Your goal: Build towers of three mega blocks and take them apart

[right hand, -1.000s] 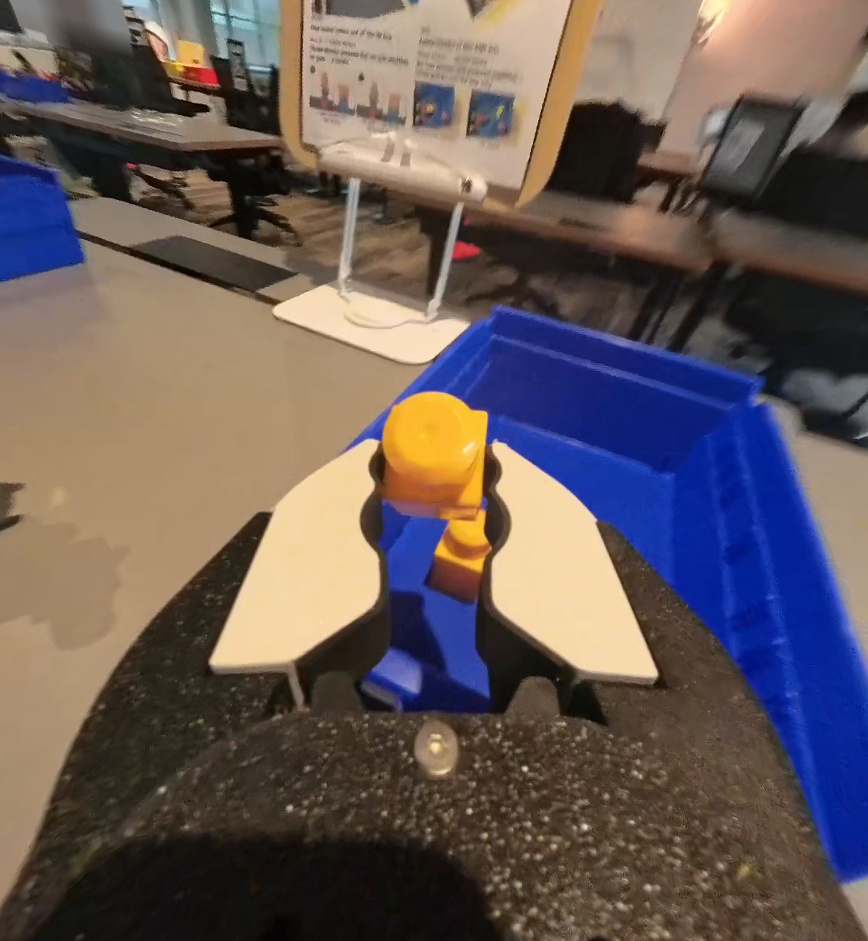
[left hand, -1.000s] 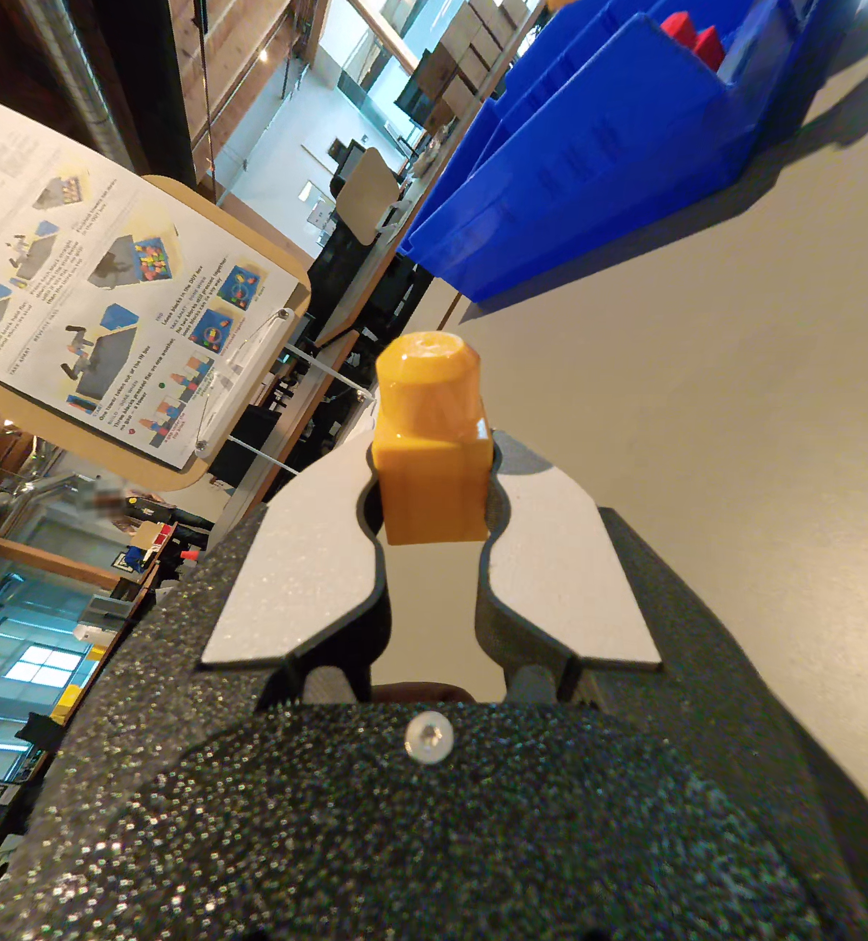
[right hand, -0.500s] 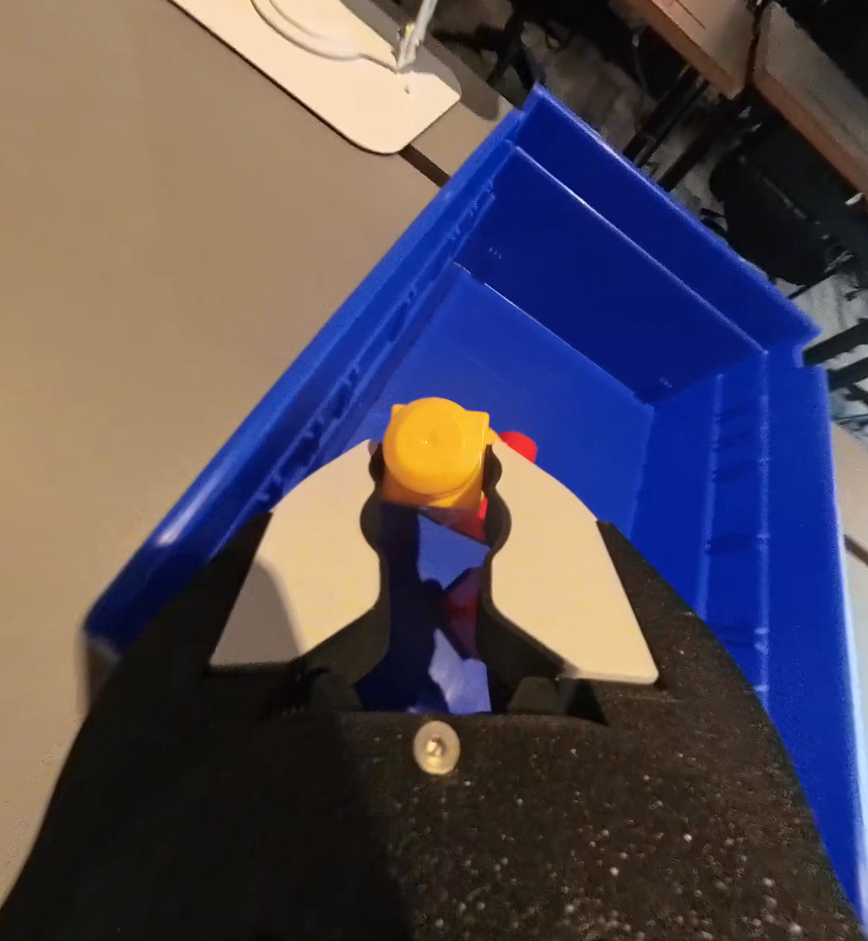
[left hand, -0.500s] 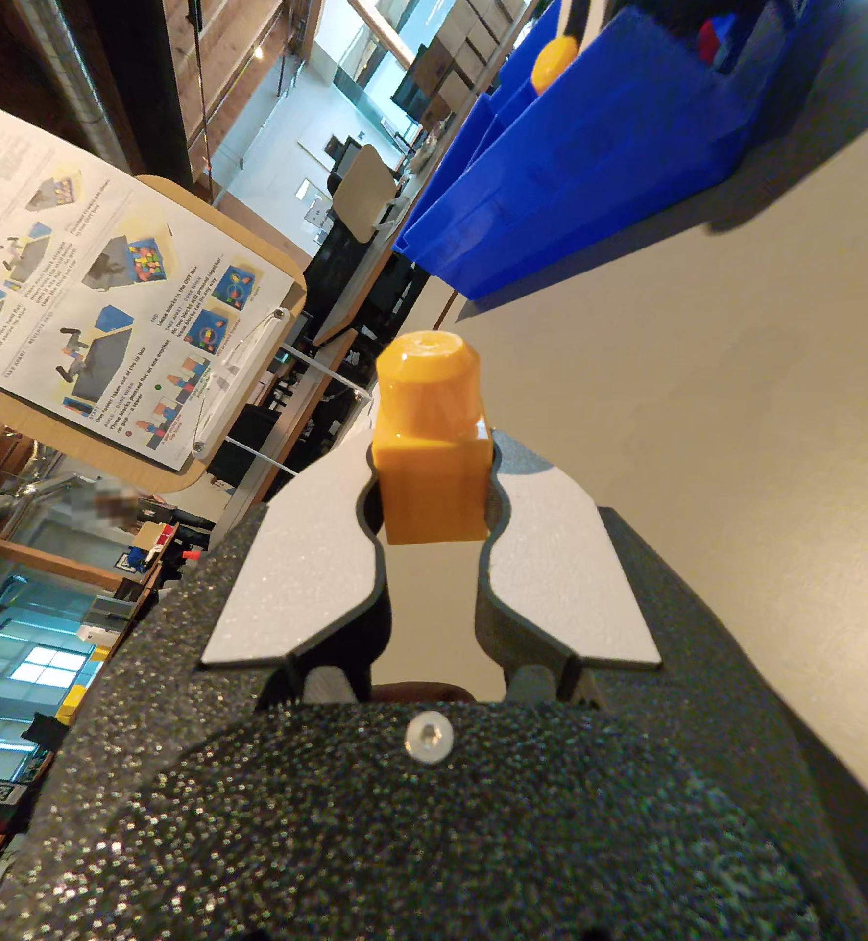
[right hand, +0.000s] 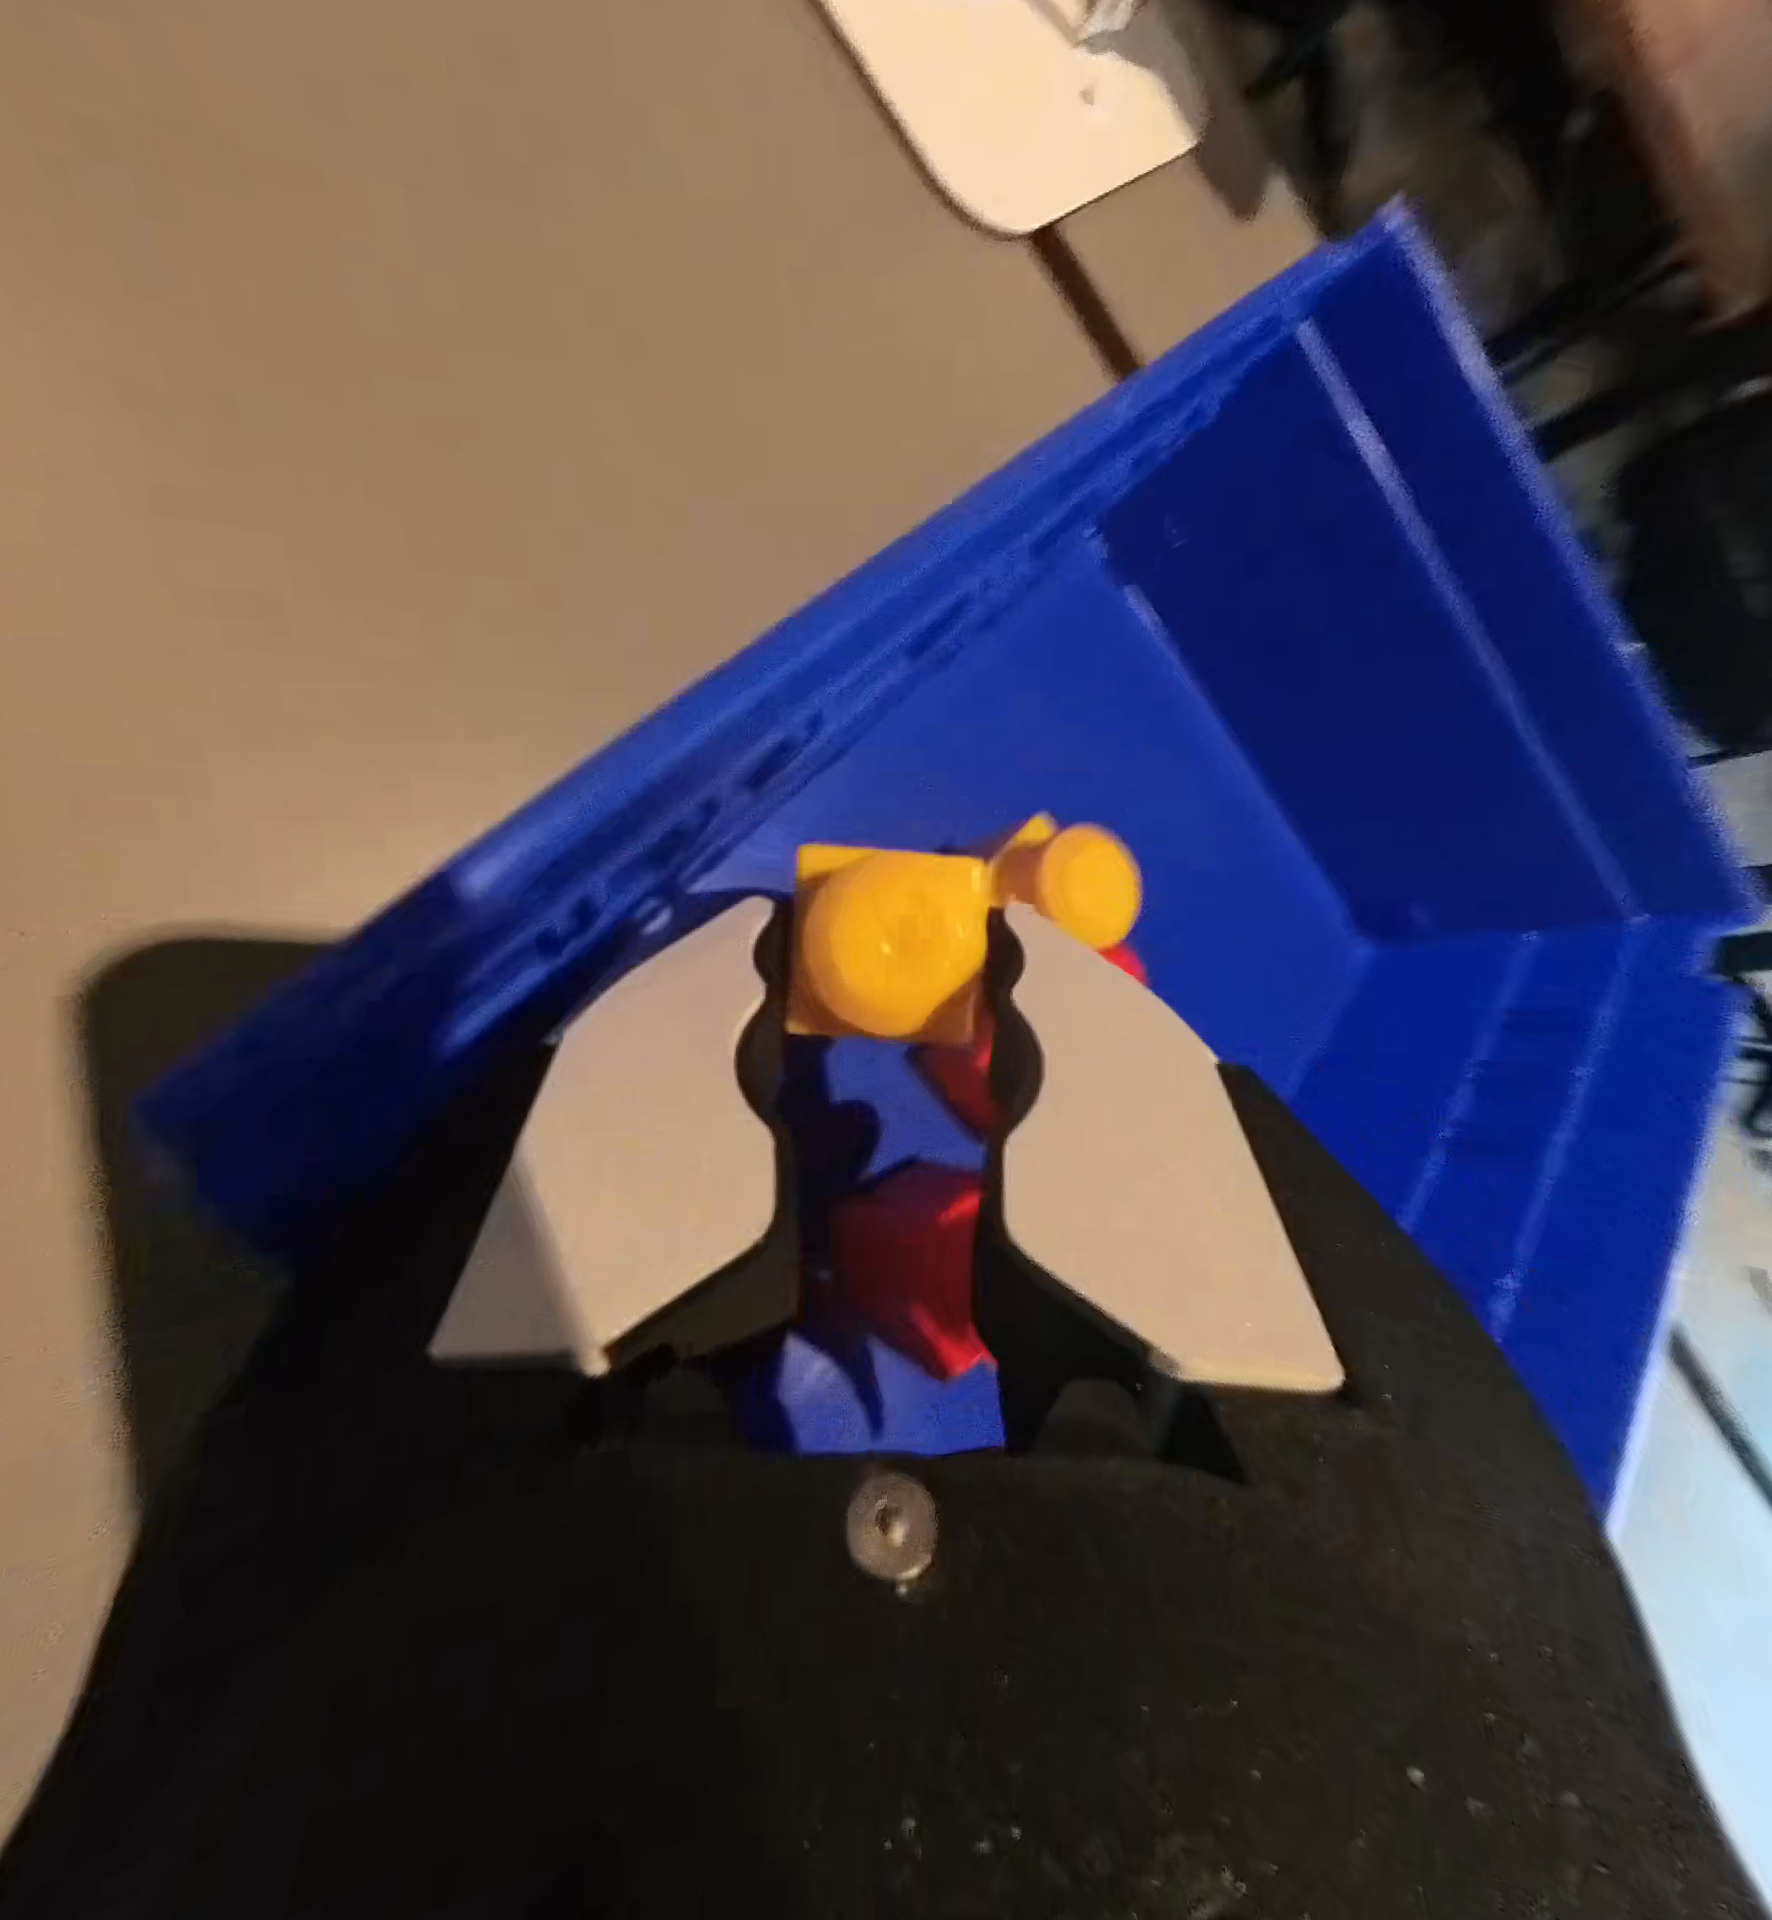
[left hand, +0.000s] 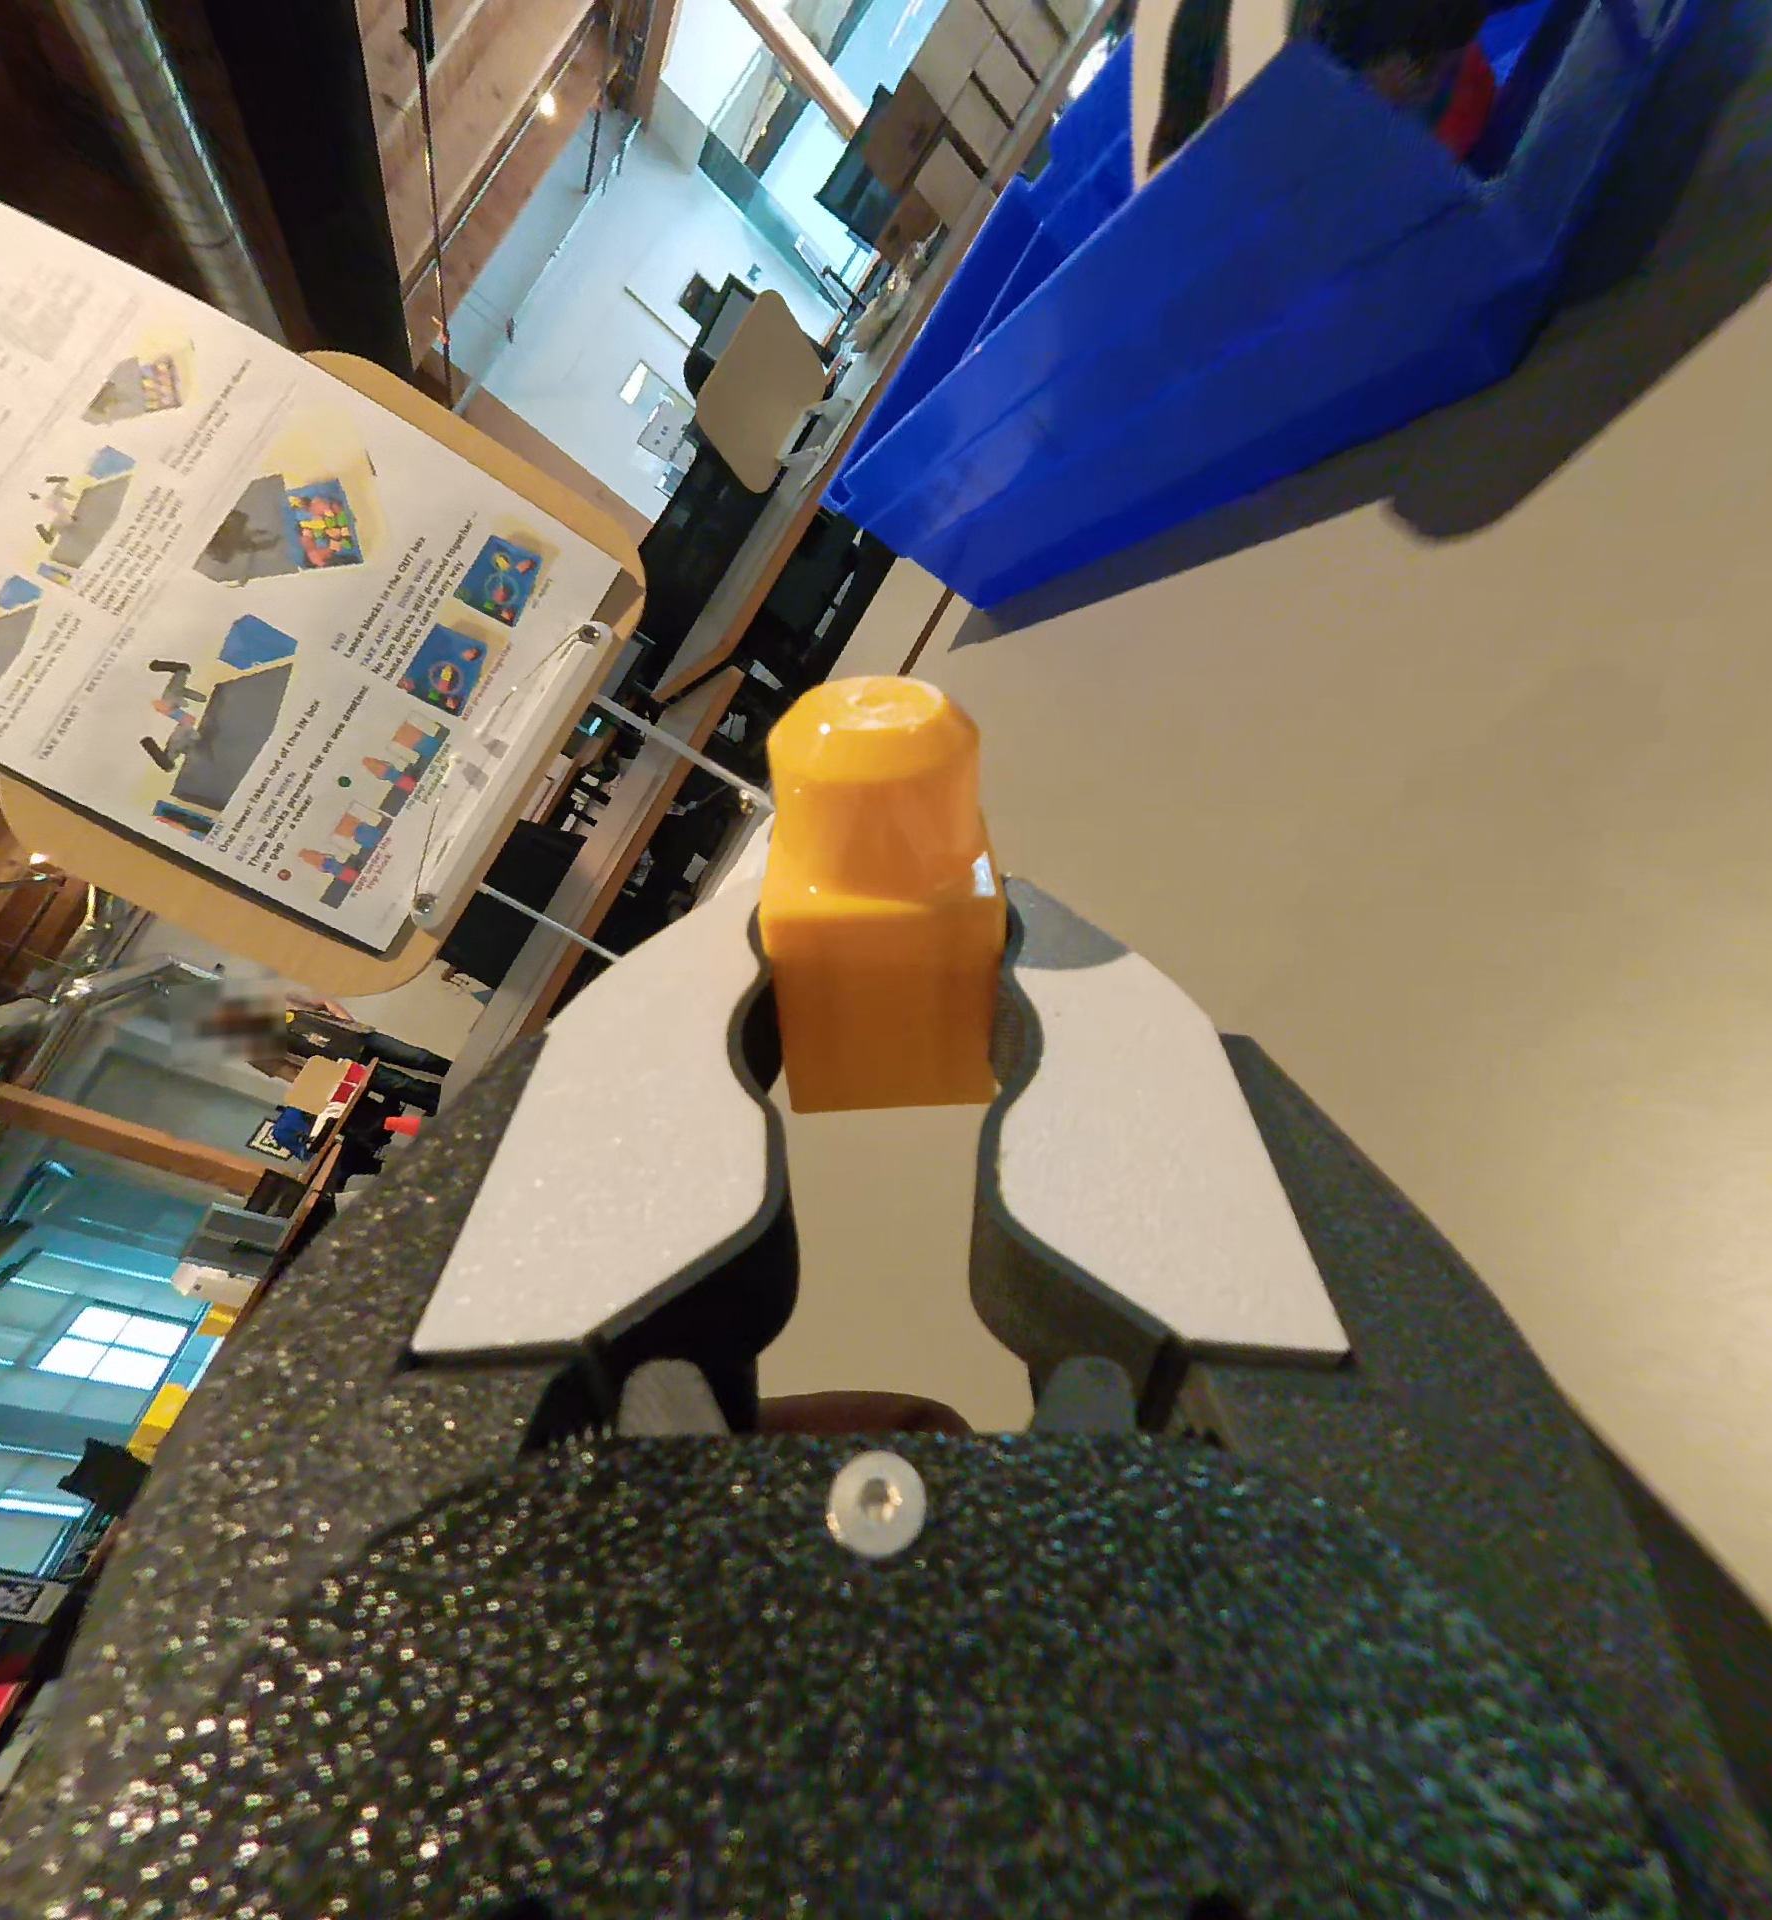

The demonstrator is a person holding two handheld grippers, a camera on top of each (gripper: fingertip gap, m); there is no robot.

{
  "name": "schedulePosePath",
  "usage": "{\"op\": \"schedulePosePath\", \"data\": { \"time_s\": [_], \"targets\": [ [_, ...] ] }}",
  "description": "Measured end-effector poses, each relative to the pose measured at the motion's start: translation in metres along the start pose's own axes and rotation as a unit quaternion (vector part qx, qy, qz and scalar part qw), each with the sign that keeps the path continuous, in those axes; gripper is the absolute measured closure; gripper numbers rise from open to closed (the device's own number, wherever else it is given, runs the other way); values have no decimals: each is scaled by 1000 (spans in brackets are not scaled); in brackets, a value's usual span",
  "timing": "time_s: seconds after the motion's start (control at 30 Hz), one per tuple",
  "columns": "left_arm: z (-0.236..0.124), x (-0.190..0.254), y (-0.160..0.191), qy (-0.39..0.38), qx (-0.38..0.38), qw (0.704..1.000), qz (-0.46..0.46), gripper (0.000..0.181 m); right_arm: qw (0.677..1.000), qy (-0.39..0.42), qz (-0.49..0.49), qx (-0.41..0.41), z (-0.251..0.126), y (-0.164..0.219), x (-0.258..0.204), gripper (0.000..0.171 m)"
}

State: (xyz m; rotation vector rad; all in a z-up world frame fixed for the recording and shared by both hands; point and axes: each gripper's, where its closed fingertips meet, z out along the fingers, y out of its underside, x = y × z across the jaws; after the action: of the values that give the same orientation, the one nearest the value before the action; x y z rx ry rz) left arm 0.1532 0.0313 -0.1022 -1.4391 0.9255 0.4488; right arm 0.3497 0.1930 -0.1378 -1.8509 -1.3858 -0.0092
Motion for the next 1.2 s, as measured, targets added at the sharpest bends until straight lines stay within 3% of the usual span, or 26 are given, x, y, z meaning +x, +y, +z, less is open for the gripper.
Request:
{"op": "schedulePosePath", "data": {
  "time_s": [0.1, 0.2, 0.3, 0.4, 0.53, 0.63, 0.7, 0.9, 0.97, 1.03, 1.2],
  "targets": [
    [1, 4, 0, 4, -2, 1000, 5, 145, 999, -18, 16, 29, -8, 6, -7, 134],
    [1, 5, 0, 5, -2, 1000, 4, 145, 996, -25, 37, 82, -22, -3, -8, 118],
    [1, 4, 0, 9, 2, 1000, -16, 145, 988, -3, 30, 148, -41, -24, -7, 118],
    [2, 5, 1, 13, 1, 1000, -21, 145, 978, 26, -11, 209, -61, -52, -17, 129],
    [4, 11, -1, 18, 0, 1000, -4, 145, 959, 6, -55, 277, -84, -95, -59, 127],
    [4, 13, -2, 20, 2, 1000, 3, 145, 935, -111, -65, 329, -93, -129, -123, 127],
    [4, 14, -3, 19, 1, 1000, 9, 145, 921, -189, -61, 335, -91, -144, -165, 126],
    [3, 13, -4, 8, 1, 1000, 28, 145, 931, -239, 13, 277, -65, -162, -211, 122],
    [3, 14, -4, 7, -4, 999, 38, 145, 936, -230, 23, 267, -59, -162, -213, 122],
    [4, 17, -2, 9, -10, 999, 50, 145, 942, -212, 14, 260, -54, -160, -210, 133],
    [4, 13, -9, -7, 8, 999, 47, 145, 940, -202, 16, 274, -60, -161, -204, 135]
  ]
}}
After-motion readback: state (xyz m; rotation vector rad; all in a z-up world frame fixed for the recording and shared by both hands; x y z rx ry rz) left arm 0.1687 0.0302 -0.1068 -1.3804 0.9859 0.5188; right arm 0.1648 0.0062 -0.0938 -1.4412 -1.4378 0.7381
